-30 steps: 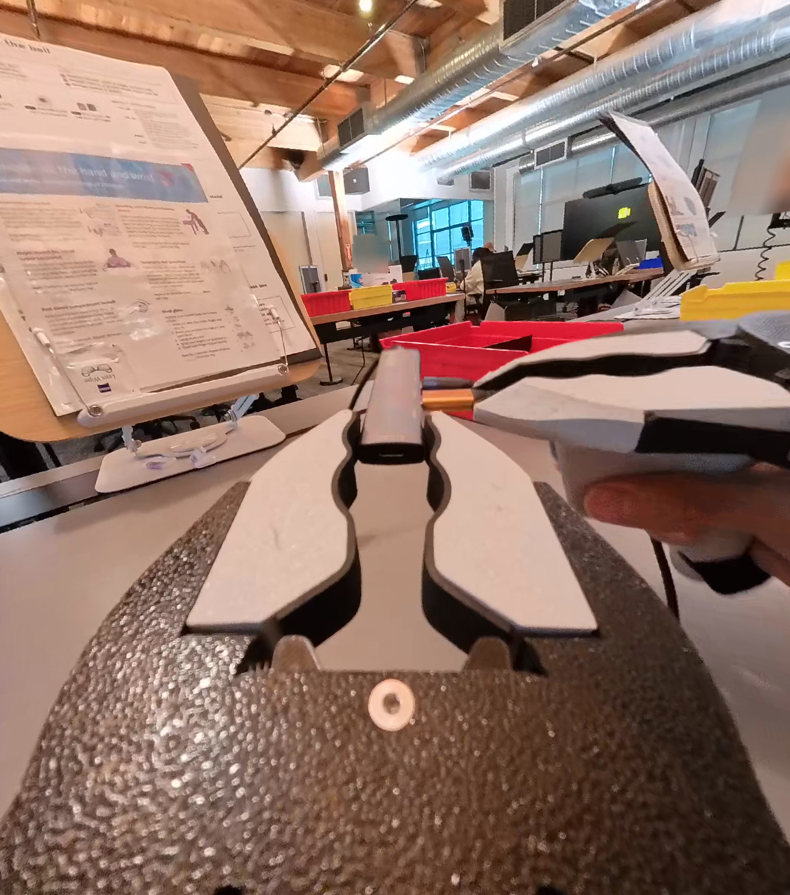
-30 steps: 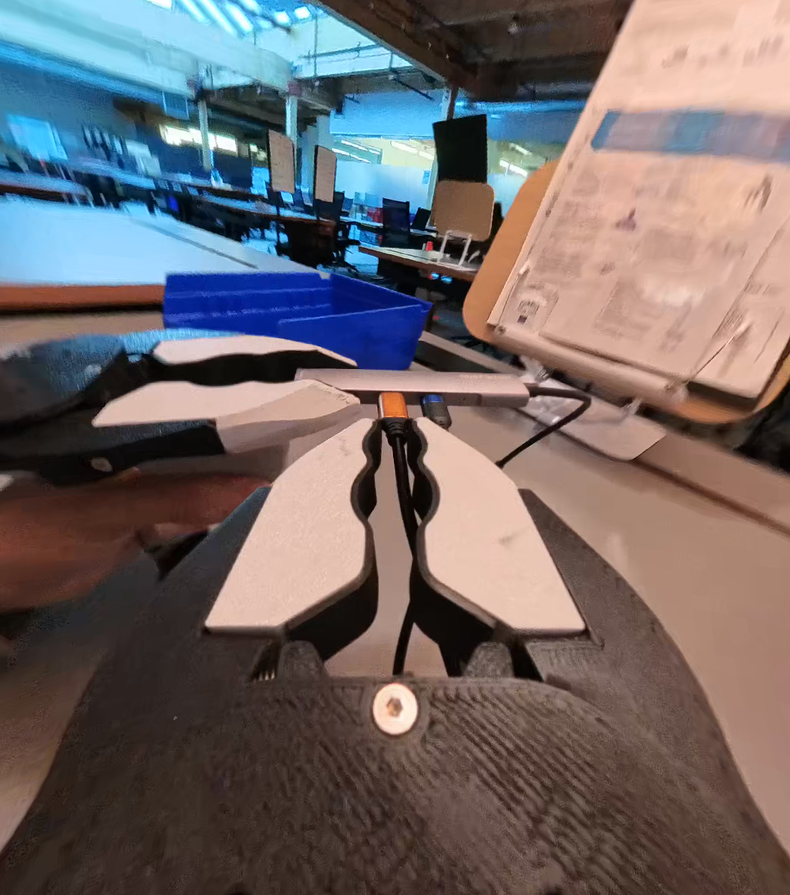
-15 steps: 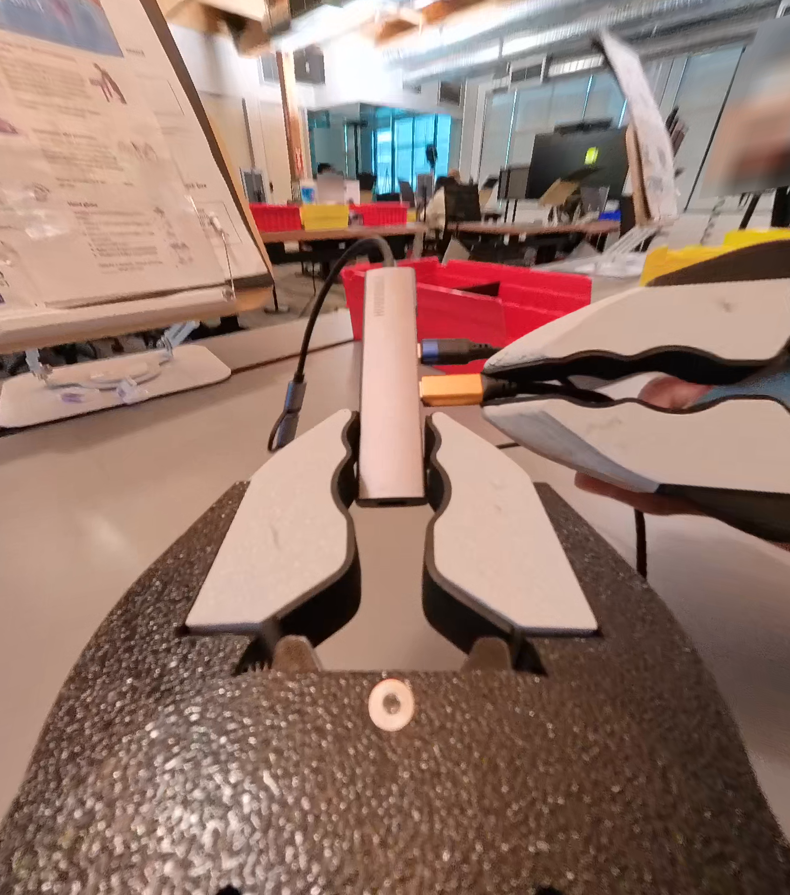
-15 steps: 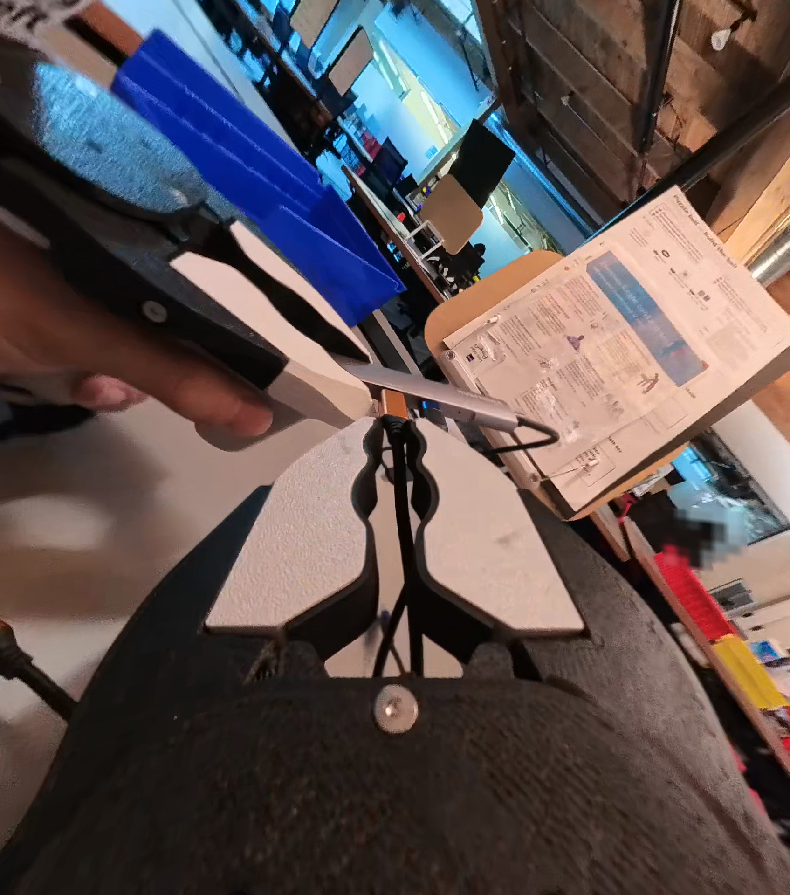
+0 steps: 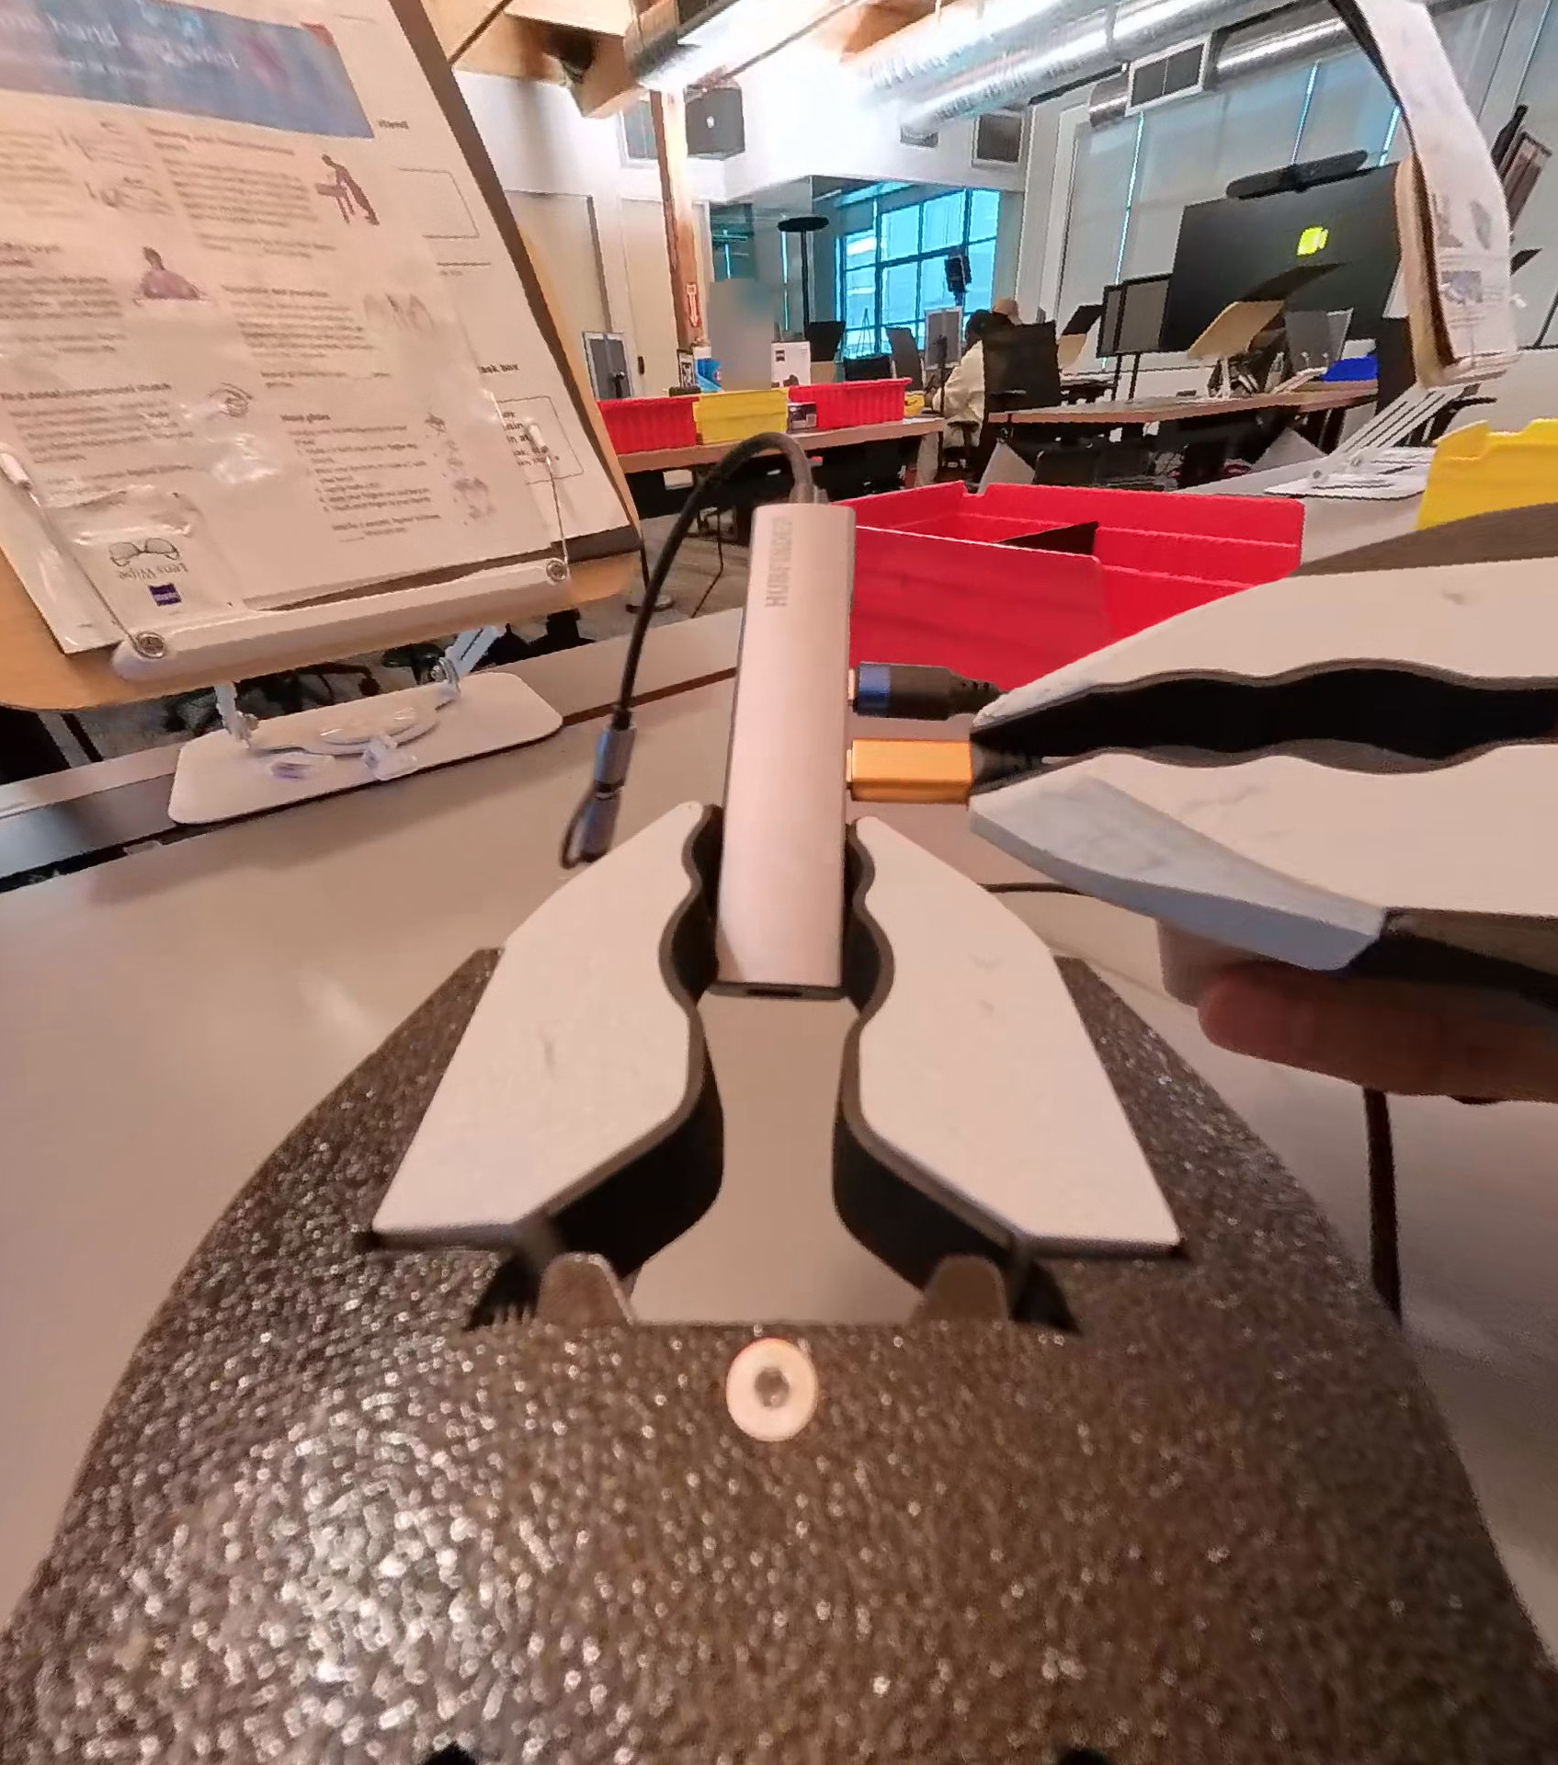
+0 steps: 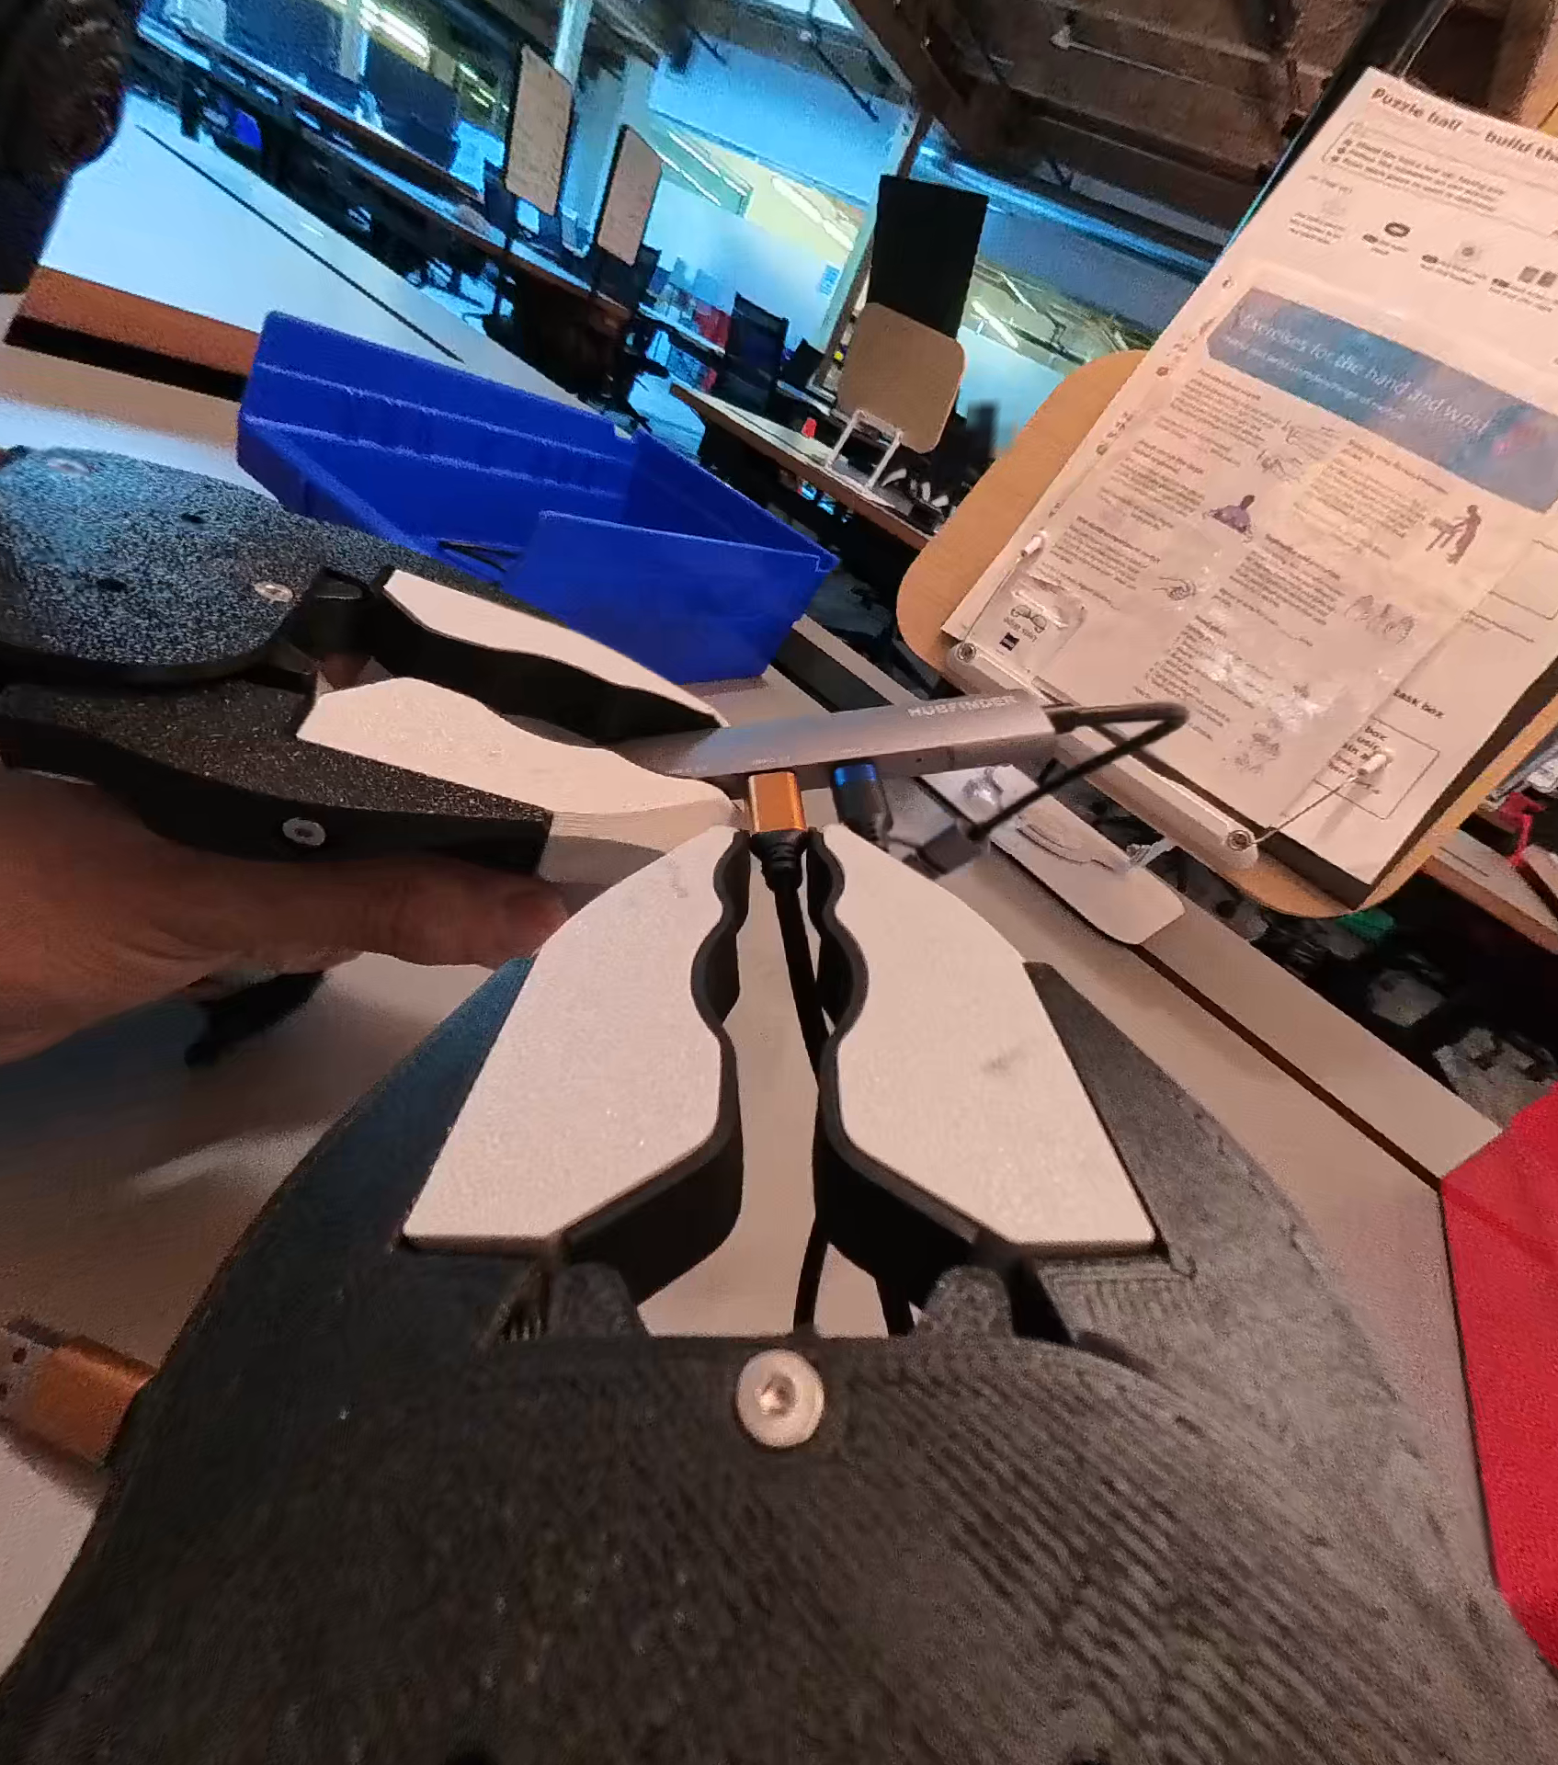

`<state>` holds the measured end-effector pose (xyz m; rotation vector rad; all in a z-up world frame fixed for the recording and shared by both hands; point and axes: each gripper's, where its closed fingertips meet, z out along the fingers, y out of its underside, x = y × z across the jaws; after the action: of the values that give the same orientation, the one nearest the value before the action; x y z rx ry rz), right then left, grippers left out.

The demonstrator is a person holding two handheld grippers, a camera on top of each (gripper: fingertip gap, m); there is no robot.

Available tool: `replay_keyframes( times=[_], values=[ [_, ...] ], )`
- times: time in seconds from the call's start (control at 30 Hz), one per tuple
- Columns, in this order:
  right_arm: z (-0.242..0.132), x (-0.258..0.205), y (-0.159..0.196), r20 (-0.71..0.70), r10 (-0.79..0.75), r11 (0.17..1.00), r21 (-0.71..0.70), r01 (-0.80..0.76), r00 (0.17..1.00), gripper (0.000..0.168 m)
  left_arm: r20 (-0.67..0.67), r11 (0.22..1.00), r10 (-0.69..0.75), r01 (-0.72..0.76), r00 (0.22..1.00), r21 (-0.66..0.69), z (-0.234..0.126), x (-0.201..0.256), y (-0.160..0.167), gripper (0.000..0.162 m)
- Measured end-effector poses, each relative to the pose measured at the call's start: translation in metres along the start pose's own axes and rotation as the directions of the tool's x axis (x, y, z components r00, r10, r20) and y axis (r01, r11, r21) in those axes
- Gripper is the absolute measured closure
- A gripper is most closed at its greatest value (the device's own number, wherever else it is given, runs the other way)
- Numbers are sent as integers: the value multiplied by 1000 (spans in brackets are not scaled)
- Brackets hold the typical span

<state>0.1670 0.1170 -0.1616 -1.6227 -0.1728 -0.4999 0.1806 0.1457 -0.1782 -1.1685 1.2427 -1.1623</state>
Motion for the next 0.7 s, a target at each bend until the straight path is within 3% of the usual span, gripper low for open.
replay_keyframes(
  times=[0.27,0.7],
  values=[
    [-6,2,3,53,54,999,4,-54,997,160,21,998,30,-29,999,-50,1,3,0,139],
    [-26,9,-7,20,-75,996,-48,75,997,160,-5,995,94,-94,996,-43,0,20,-16,139]
  ],
)
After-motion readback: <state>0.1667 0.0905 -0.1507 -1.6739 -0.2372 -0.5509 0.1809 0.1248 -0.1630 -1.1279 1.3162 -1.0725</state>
